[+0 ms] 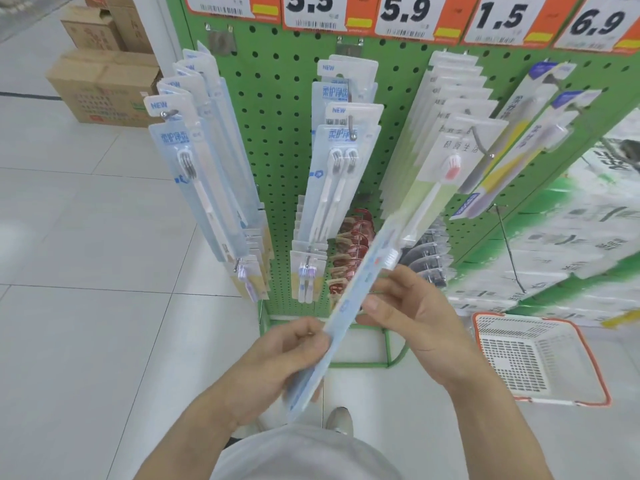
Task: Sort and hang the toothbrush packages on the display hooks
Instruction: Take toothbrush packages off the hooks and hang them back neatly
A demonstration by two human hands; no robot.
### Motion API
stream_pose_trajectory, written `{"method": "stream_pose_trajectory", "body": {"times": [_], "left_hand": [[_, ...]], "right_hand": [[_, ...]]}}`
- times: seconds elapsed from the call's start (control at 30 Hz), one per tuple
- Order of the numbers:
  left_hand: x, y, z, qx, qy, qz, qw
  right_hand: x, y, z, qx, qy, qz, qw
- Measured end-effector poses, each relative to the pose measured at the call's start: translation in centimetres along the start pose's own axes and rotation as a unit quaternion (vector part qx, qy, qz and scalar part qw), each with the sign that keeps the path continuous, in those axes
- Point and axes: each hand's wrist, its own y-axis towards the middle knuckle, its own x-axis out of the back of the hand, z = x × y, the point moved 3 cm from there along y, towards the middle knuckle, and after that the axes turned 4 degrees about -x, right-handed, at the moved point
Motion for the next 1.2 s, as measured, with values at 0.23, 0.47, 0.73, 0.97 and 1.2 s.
{"method": "stream_pose_trajectory", "body": {"times": [0.23, 0.47, 0.73, 0.97, 1.2], "left_hand": [[-0.6, 0.2, -0.6, -0.067, 0.195, -0.116, 0.972], [-0.9, -0.1, 0.1, -0.026, 0.211, -0.054, 0.976], [-1.1, -0.4, -0.2, -0.009, 0.07, -0.049, 0.996], [-1.4, -0.4, -0.2, 0.002, 0.037, -0.059, 0.998], [-1.2, -0.8, -0.2, 0.02, 0.045, -0.05, 0.998]], "right_hand": [[1.3, -0.6, 1.3, -0.006, 0.119, 0.003, 0.993], [1.1, 0.0, 0.6, 0.006, 0.052, -0.185, 0.981], [0.8, -0.7, 1.0, -0.014, -0.029, -0.096, 0.995], [0.7, -1.0, 1.3, 0.007, -0.047, -0.079, 0.996], [0.8, -0.9, 0.5, -0.012, -0.029, -0.118, 0.993]]}}
